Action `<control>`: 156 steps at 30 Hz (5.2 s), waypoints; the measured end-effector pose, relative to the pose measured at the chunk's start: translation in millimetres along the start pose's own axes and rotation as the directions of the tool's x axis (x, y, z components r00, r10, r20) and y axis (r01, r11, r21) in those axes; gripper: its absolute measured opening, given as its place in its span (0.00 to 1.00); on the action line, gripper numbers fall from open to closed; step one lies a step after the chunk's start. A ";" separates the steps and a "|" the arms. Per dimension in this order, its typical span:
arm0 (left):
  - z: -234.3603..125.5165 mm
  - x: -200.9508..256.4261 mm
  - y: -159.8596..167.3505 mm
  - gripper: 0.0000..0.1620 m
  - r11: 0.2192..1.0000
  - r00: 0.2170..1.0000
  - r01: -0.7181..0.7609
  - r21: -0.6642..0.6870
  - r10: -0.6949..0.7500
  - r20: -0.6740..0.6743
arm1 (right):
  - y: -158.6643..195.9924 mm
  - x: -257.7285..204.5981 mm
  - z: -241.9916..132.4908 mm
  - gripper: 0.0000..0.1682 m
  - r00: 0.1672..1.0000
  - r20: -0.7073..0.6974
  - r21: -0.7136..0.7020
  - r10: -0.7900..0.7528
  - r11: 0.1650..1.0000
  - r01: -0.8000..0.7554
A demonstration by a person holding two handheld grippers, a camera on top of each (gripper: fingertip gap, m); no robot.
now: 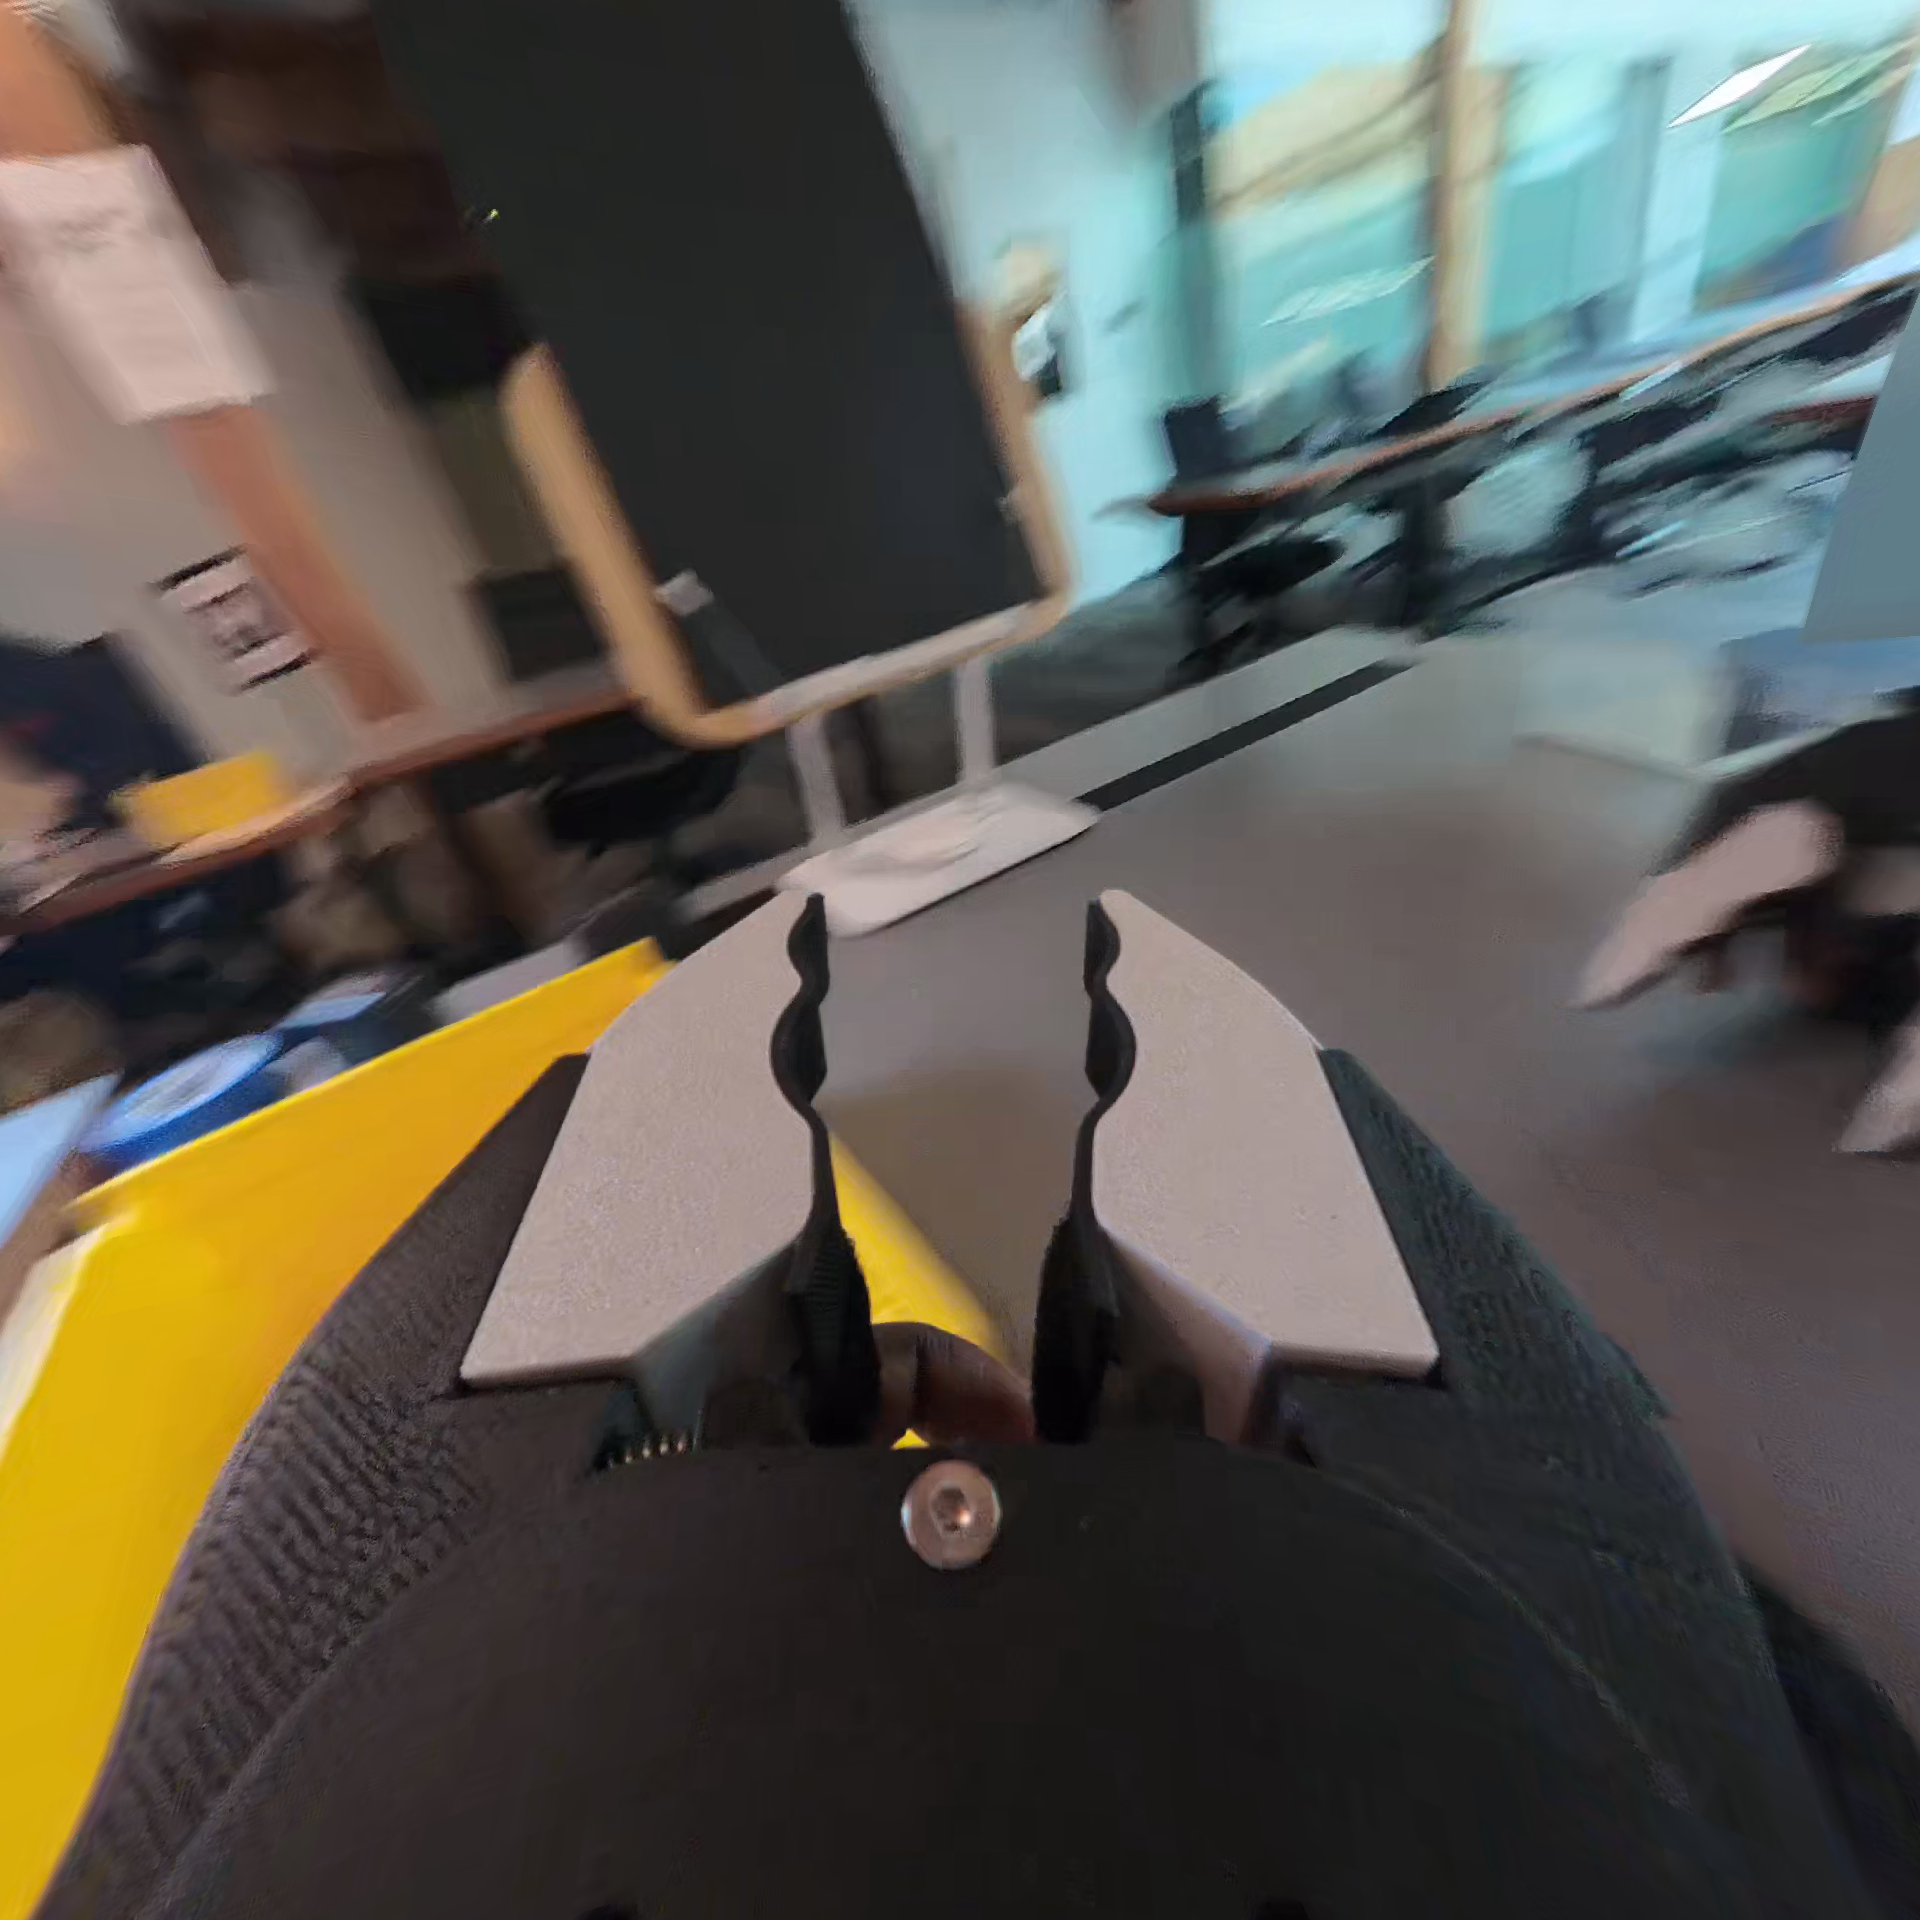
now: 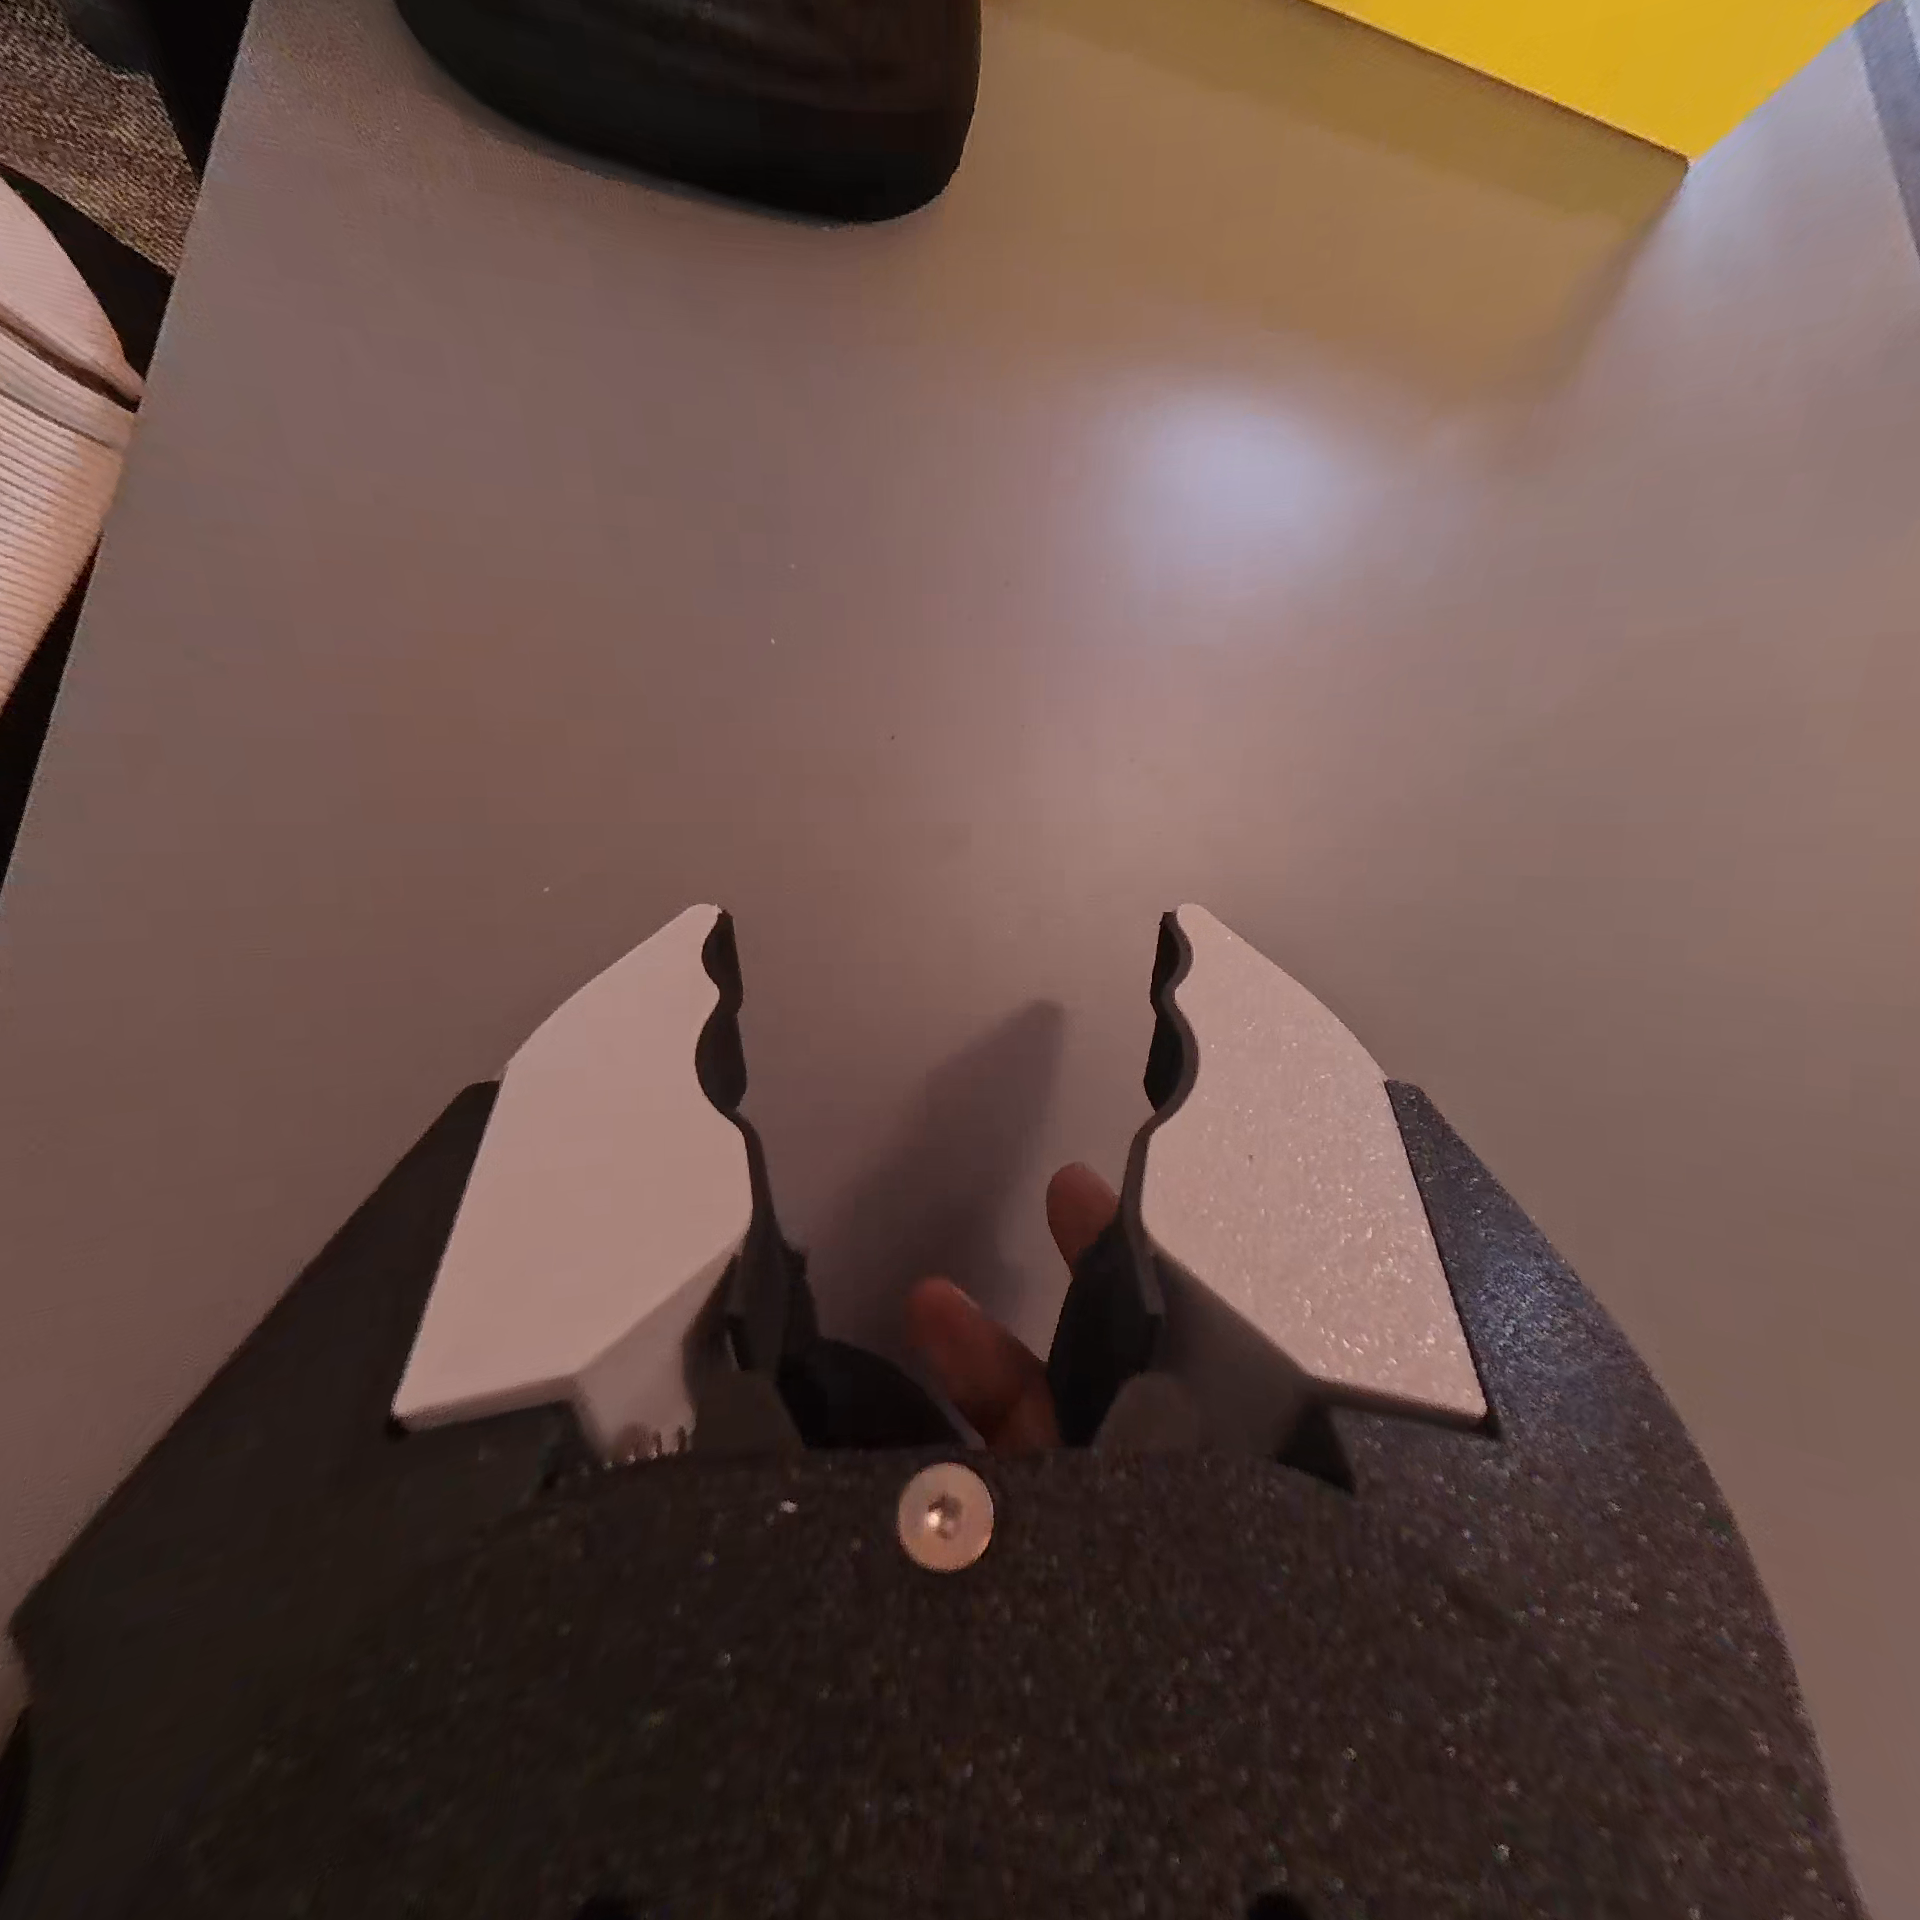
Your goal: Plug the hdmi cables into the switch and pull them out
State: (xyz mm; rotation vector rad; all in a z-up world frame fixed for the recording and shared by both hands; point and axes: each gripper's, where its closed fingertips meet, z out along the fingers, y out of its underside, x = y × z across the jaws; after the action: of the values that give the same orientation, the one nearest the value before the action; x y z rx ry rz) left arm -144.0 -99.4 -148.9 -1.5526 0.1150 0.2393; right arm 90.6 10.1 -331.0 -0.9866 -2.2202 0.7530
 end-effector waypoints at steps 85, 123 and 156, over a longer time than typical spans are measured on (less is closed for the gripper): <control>0.0 264.6 -39.7 0.38 0.954 -0.001 0.162 0.251 0.254 -0.967 | -139.9 -22.1 -62.5 0.26 0.998 0.049 0.769 -0.037 0.640 -0.014; -9.6 -16.0 32.6 0.28 0.882 0.930 -0.364 -0.301 0.325 -0.170 | -124.8 31.6 -124.0 0.08 0.902 -0.403 0.802 0.153 0.534 0.268; 43.7 -89.7 182.3 0.07 0.607 0.793 -0.588 -0.535 0.303 -0.529 | -121.6 35.6 -111.6 0.08 0.922 -0.352 0.807 0.165 0.553 0.209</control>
State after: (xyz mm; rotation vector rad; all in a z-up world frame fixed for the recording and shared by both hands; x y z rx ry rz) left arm -275.5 -62.8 -305.7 -2.2931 0.8462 0.4072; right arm 94.3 -2.4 -162.6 -0.5204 -1.2283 1.3005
